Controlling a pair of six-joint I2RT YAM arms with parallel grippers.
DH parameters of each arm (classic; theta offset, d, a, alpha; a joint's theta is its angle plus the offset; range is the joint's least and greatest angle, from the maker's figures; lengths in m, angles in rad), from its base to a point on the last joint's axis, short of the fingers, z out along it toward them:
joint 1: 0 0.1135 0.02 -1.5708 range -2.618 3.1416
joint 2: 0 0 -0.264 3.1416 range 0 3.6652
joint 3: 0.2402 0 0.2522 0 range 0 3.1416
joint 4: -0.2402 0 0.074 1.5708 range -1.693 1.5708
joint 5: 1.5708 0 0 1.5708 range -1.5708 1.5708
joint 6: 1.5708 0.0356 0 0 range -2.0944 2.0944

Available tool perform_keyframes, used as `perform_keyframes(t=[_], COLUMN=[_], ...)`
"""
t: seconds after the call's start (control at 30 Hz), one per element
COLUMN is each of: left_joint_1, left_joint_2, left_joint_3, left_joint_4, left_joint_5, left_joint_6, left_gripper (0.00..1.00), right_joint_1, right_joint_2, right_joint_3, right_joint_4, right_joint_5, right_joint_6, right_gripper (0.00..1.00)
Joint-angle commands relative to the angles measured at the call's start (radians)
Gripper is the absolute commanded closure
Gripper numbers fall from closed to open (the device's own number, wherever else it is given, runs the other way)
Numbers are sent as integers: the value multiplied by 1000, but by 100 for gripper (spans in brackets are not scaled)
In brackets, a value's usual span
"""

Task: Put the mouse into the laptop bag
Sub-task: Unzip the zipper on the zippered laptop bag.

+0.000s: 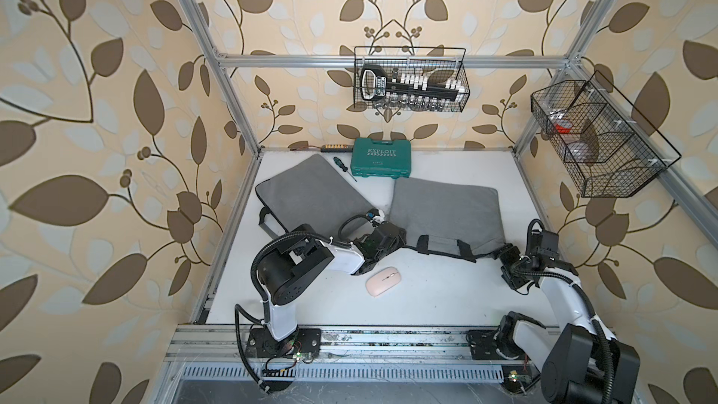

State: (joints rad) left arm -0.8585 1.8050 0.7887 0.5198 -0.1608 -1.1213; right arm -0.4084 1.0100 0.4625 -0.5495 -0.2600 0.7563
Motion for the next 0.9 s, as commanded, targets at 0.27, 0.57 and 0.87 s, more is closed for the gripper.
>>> perform_keyframes(t=[0.27, 0.57, 0.87], left_joint_1=[37, 84, 87], left_joint_2=[-102, -84, -115], left_joint_3=[56, 58, 61], left_joint_4=[-123, -110, -134], left_joint_5=[-13, 38, 41], left_joint_6=[35, 40, 53], left_gripper=[31, 33, 33], right_joint_1=[-32, 30, 264], right_joint_2=[-12, 12, 70], right_joint_3=[-17, 25, 14], right_joint_4=[185, 193, 217], right_joint_5=[-65, 11, 227], right_joint_6=[-59, -105, -27], right_gripper=[24, 35, 40])
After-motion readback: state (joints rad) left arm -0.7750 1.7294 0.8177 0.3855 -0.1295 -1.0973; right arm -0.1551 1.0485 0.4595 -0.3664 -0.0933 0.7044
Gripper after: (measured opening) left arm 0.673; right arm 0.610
